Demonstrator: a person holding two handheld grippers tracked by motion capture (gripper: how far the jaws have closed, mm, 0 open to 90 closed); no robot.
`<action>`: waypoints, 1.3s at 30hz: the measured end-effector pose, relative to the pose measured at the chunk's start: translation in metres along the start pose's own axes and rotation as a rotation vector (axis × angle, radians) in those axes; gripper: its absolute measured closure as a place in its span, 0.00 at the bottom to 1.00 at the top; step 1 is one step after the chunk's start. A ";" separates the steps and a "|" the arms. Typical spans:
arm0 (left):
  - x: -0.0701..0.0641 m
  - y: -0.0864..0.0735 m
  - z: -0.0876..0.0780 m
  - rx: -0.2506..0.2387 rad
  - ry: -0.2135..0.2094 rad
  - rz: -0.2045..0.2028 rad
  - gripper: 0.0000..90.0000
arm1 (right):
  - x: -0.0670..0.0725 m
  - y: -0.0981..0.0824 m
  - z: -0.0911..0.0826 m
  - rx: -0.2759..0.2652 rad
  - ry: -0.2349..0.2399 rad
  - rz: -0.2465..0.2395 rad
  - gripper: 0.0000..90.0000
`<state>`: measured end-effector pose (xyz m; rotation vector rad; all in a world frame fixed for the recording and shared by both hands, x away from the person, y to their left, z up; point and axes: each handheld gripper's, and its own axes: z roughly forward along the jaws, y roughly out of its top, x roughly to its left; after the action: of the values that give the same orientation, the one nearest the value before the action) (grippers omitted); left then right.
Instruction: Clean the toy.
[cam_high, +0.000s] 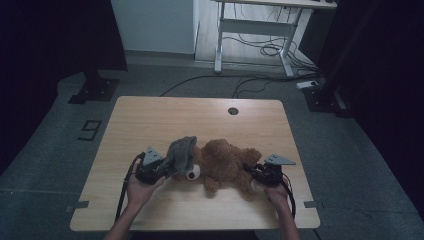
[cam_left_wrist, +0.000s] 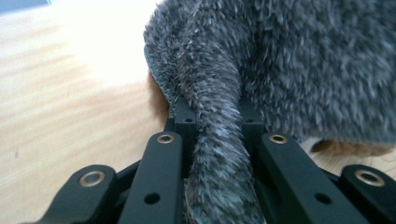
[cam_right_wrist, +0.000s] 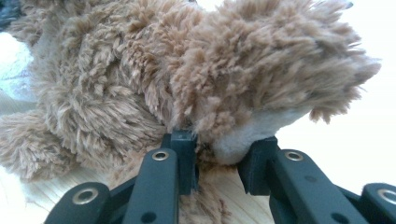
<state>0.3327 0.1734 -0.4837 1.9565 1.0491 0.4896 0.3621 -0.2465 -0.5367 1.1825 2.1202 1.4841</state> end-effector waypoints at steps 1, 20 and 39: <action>0.003 -0.004 0.001 0.008 0.004 -0.009 0.85 | 0.000 0.000 0.000 0.000 0.000 0.001 0.78; -0.027 0.069 -0.013 -0.112 -0.116 0.010 0.85 | -0.002 0.001 0.000 0.003 -0.003 0.001 0.78; -0.136 0.129 0.106 0.102 -0.181 0.196 0.84 | -0.002 0.002 0.000 0.001 -0.006 -0.012 0.78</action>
<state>0.3877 -0.0280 -0.4317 2.1618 0.7859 0.3622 0.3638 -0.2479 -0.5355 1.1716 2.1201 1.4731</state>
